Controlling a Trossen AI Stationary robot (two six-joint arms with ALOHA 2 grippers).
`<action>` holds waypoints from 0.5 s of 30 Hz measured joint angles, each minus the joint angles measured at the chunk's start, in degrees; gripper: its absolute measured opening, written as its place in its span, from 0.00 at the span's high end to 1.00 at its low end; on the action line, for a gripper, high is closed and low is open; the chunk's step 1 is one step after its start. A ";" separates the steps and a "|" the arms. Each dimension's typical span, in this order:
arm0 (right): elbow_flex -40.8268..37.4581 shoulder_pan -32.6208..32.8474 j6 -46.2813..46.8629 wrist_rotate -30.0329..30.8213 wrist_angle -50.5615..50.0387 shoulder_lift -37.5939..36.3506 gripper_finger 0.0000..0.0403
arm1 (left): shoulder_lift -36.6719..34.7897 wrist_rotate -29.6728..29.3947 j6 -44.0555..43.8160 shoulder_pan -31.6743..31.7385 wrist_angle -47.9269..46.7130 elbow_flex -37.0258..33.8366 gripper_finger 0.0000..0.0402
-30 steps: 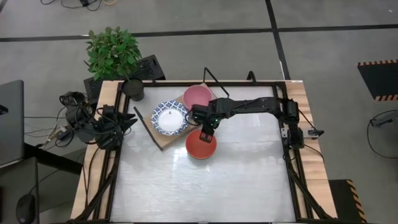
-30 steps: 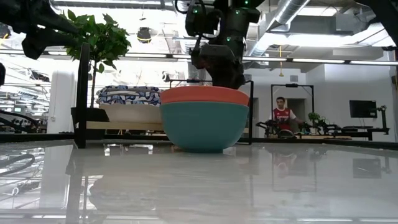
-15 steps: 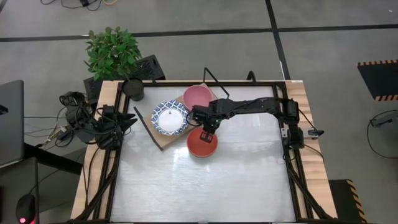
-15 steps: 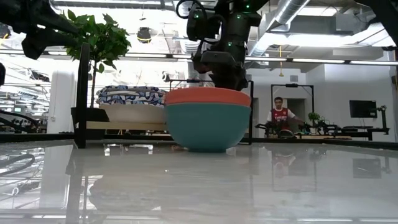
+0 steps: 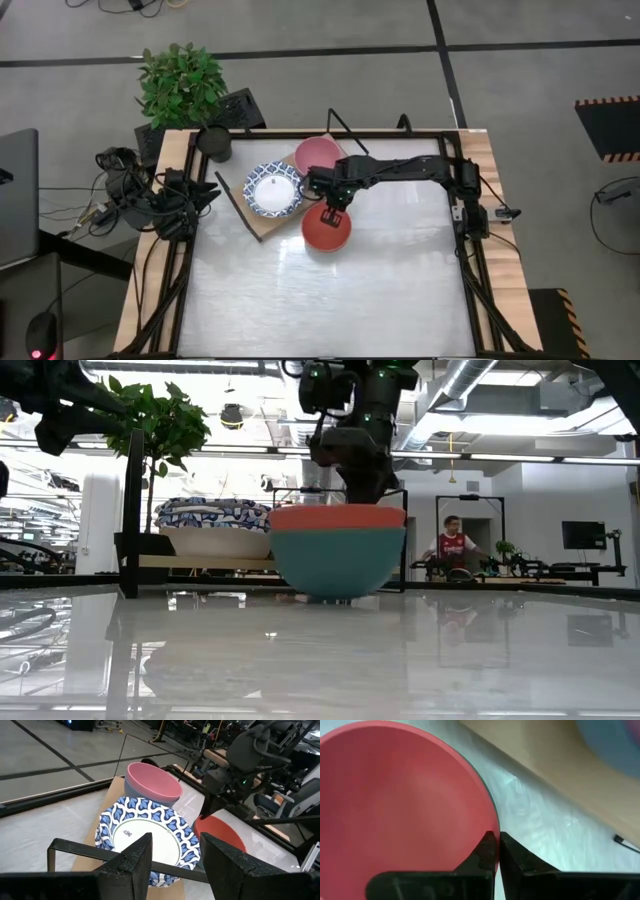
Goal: Place and stack bowls onto a shelf
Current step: Stack the orange bowl on top of the pink bowl on the shelf
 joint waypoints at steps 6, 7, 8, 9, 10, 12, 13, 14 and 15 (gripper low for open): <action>3.90 -0.04 -0.64 -1.65 -2.87 0.02 0.93 | 0.02 0.00 0.00 0.00 0.00 0.02 0.62; 4.44 -0.04 -1.12 -2.02 -3.23 0.02 0.93 | 0.00 0.00 0.00 0.02 0.00 0.00 0.62; 4.95 -0.04 -1.52 -2.46 -3.55 0.02 0.93 | 0.00 0.02 0.00 0.02 0.00 0.00 0.62; 5.37 -0.04 -1.75 -2.95 -3.73 0.00 0.93 | 0.00 0.02 0.00 0.02 0.00 0.00 0.62; 5.72 -0.04 -1.83 -3.45 -3.73 0.00 0.93 | 0.01 0.02 0.00 0.02 0.00 0.00 0.62; 6.19 -0.06 -2.39 -5.01 -3.38 0.00 0.92 | 0.00 0.04 0.00 0.01 0.00 0.00 0.62; 6.25 -0.07 -2.79 -5.89 -3.12 0.02 0.92 | 0.01 0.04 0.00 0.02 0.00 0.00 0.62; 6.27 -0.04 -2.99 -6.45 -2.88 0.00 0.92 | 0.02 0.07 0.00 0.02 0.00 0.00 0.62; 6.27 -0.04 -3.17 -6.92 -2.84 0.02 0.93 | 0.00 0.07 0.00 0.00 0.00 0.02 0.62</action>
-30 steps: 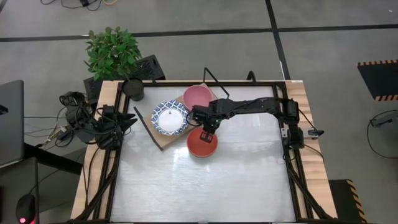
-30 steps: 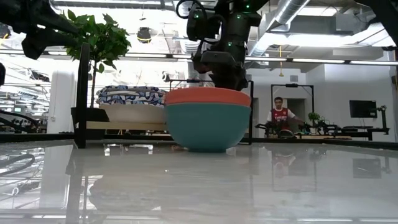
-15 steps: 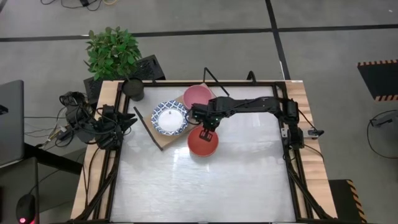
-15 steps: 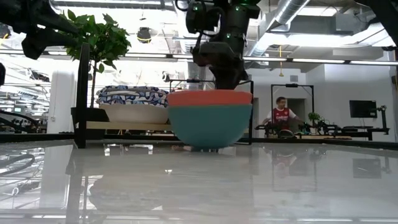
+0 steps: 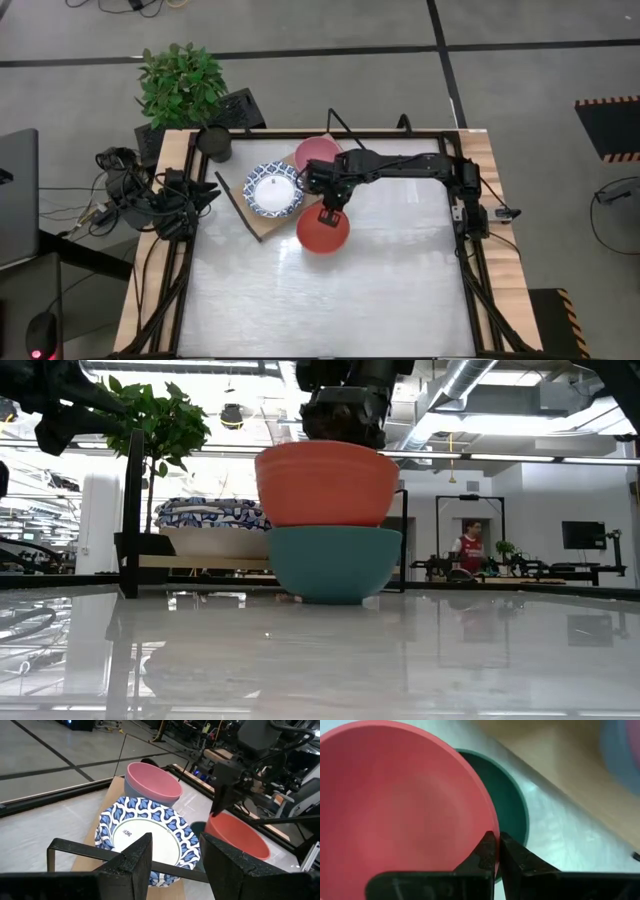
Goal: Place and stack bowls onto a shelf
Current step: Stack the orange bowl on top of the pink bowl on the shelf
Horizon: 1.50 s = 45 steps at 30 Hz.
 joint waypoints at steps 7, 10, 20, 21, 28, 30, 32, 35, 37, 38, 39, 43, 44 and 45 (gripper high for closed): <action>0.00 -0.13 -0.11 -0.86 -0.63 -2.18 0.93 | 0.00 0.09 0.00 0.01 -0.01 -0.01 0.62; 0.79 -0.93 -0.89 -0.96 -0.33 -5.53 0.93 | 0.00 0.08 0.24 0.02 -0.02 -0.02 0.62; 1.53 -12.08 1.87 2.75 7.51 -14.89 0.93 | 0.02 -0.17 0.24 0.02 -0.07 -0.01 0.62; 1.53 -13.58 2.80 2.75 8.46 -14.95 0.93 | 0.02 -0.17 0.26 0.02 -0.07 0.00 0.62; 1.49 -21.80 7.16 -0.50 13.42 -11.77 0.93 | 0.02 -1.48 0.26 0.02 -0.20 -0.02 0.62; 1.45 -22.79 7.34 -2.51 13.34 -9.63 0.93 | 0.02 -2.00 0.27 0.02 -0.20 0.00 0.62; 1.37 -23.35 7.40 -3.26 12.66 -7.74 0.93 | 0.02 -2.08 0.28 0.00 -0.23 -0.01 0.62; 1.29 -24.15 7.36 -3.48 12.08 -5.86 0.93 | 0.00 -1.90 0.26 0.02 -0.31 0.00 0.62; 1.33 -24.66 7.31 -3.55 12.01 -4.98 0.93 | 0.02 -1.79 0.26 0.00 -0.39 0.00 0.62; 1.33 -24.96 7.27 -3.53 11.69 -4.68 0.93 | 0.01 -1.79 0.26 0.02 -0.39 0.00 0.62; 1.33 -25.24 7.28 -3.50 11.66 -4.30 0.93 | 0.02 -1.79 0.26 0.00 -0.39 -0.01 0.62; 1.33 -25.94 6.88 -3.24 10.69 -3.80 0.93 | 0.02 -1.84 0.26 0.00 -0.46 0.00 0.62; 1.33 -26.07 6.76 -3.24 10.83 -3.80 0.93 | 0.02 -1.84 0.26 0.02 -0.46 0.00 0.62; 1.37 -26.08 6.71 -3.24 11.07 -3.80 0.93 | 0.01 -1.86 0.27 0.02 -0.48 -0.02 0.62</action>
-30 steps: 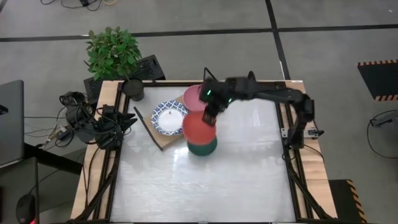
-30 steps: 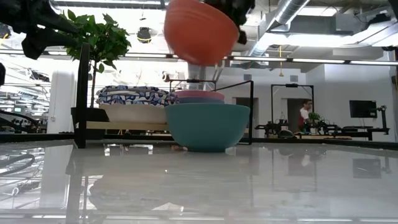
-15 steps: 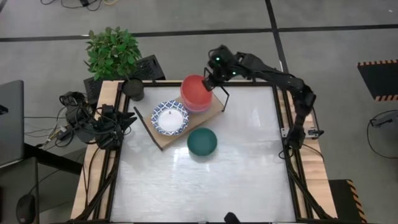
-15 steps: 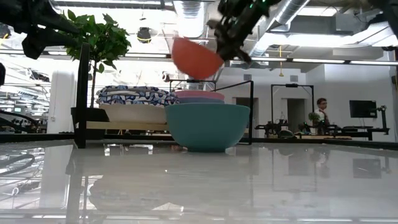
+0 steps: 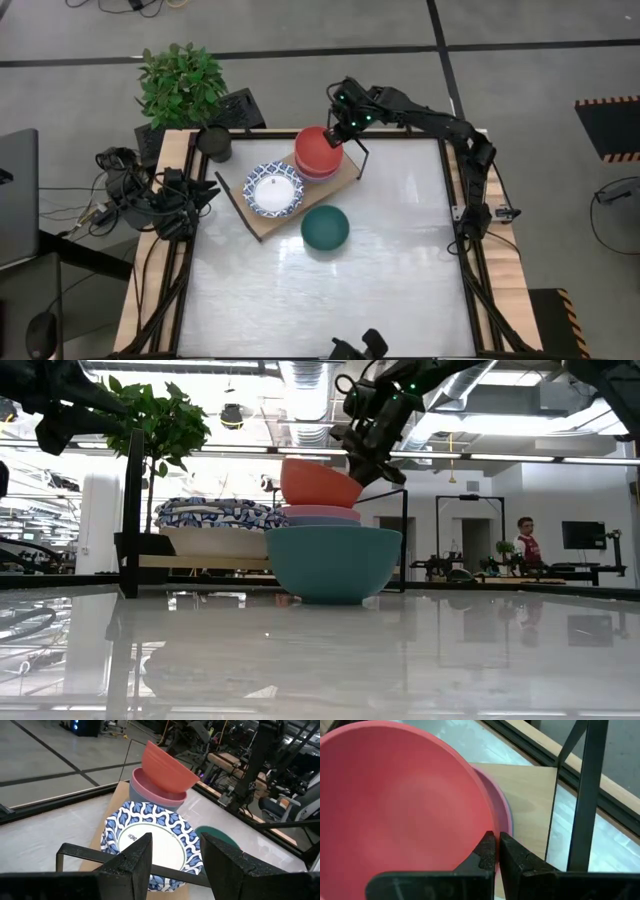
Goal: Place and stack bowls onto a shelf
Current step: Stack the orange bowl on top of the pink bowl on the shelf
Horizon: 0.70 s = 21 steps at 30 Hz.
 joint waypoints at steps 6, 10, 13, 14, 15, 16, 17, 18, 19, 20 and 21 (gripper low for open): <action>0.01 0.00 -0.09 0.09 -0.25 0.00 0.93 | 0.01 -0.88 0.01 -0.02 0.02 0.00 0.62; 0.01 0.06 -0.66 0.95 -0.75 0.28 0.93 | 0.00 -0.98 0.01 -0.01 0.02 0.02 0.62; 0.01 0.35 -0.63 1.67 -1.45 0.91 0.93 | -0.01 -0.98 -0.01 -0.02 0.02 0.00 0.62; -0.07 0.19 -0.75 2.02 -1.99 0.98 0.93 | 0.01 -1.01 -0.01 0.00 0.02 0.02 0.62; -0.08 0.18 -0.92 2.80 -1.86 0.96 0.93 | 0.01 -1.00 0.00 0.00 0.04 0.02 0.62; -0.06 0.24 -0.99 3.25 -1.50 0.91 0.92 | 0.01 -0.98 0.01 0.00 0.04 0.00 0.62; 0.01 0.43 -0.99 3.84 -1.38 0.85 0.92 | 0.01 -1.00 -0.01 0.00 0.04 0.01 0.62; 0.01 0.52 -0.99 4.38 -1.24 0.83 0.91 | -0.01 -1.01 -0.01 0.00 0.04 0.00 0.62; 0.01 0.48 -0.99 4.63 -1.01 0.83 0.90 | 0.01 -0.98 -0.01 -0.02 0.04 0.02 0.62; 0.01 0.37 -0.99 4.61 -0.94 0.83 0.89 | 0.00 -1.01 0.00 0.00 0.04 0.02 0.62; 0.01 0.27 -0.99 4.58 -1.05 0.83 0.89 | -0.01 -1.00 -0.01 0.00 0.04 0.02 0.62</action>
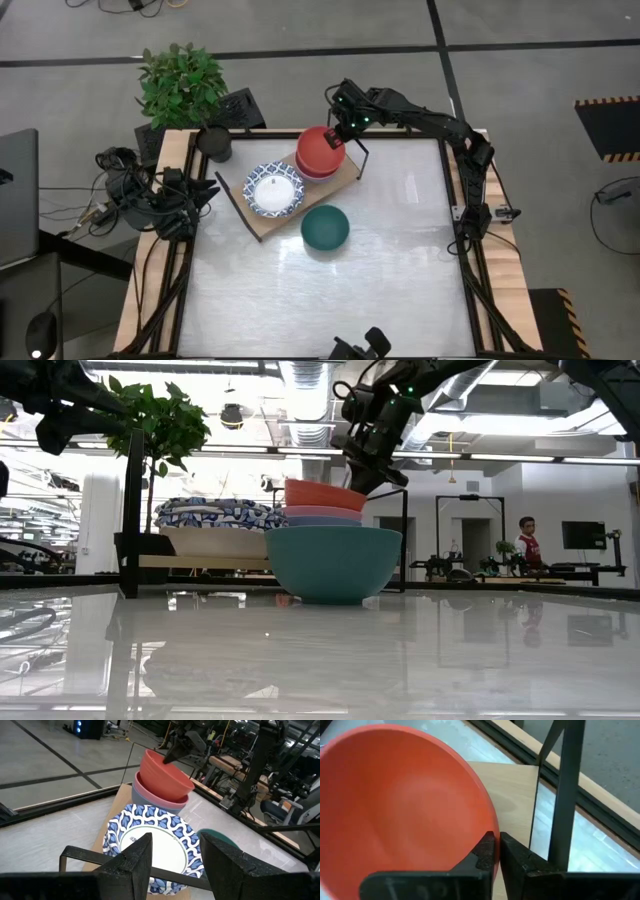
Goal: Place and stack bowls onto a shelf
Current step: Stack the orange bowl on top of the pink bowl on the shelf
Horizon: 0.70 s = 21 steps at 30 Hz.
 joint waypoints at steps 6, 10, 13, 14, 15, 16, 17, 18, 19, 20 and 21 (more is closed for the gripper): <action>0.00 -0.01 -0.93 -0.12 -0.30 0.00 0.87 | 0.02 0.00 0.00 -0.02 0.00 0.00 0.62; 0.00 0.27 -1.58 -0.16 -0.06 0.00 0.86 | 0.00 0.02 0.00 -0.02 0.00 0.00 0.62; 0.00 0.27 -2.21 -0.20 -0.12 0.00 0.86 | 0.02 0.02 0.00 -0.02 0.00 0.00 0.62; 0.00 0.32 -2.57 -0.22 -0.09 0.00 0.86 | 0.02 0.01 0.00 -0.01 0.00 -0.02 0.62; 0.00 0.40 -2.84 -0.23 -0.09 0.00 0.86 | 0.02 0.02 0.00 -0.01 0.00 0.00 0.62; 0.00 0.50 -3.00 -0.23 -0.08 0.00 0.86 | 0.02 0.02 0.00 -0.01 0.01 0.00 0.62; 0.00 0.61 -3.19 -0.21 -0.01 0.00 0.86 | 0.01 0.02 0.00 0.00 0.02 -0.01 0.62; 0.00 0.65 -3.64 -0.21 0.17 0.00 0.86 | 0.00 0.02 0.00 0.00 0.02 0.00 0.62; 0.00 0.67 -3.99 -0.23 0.50 0.00 0.86 | 0.02 0.02 0.00 -0.02 0.02 -0.02 0.62; 0.00 0.73 -4.17 -0.23 0.81 0.00 0.86 | 0.00 0.02 0.00 0.00 0.02 -0.02 0.62; 0.00 0.73 -4.29 -0.23 1.07 0.00 0.86 | 0.01 0.02 0.00 0.00 0.02 0.00 0.62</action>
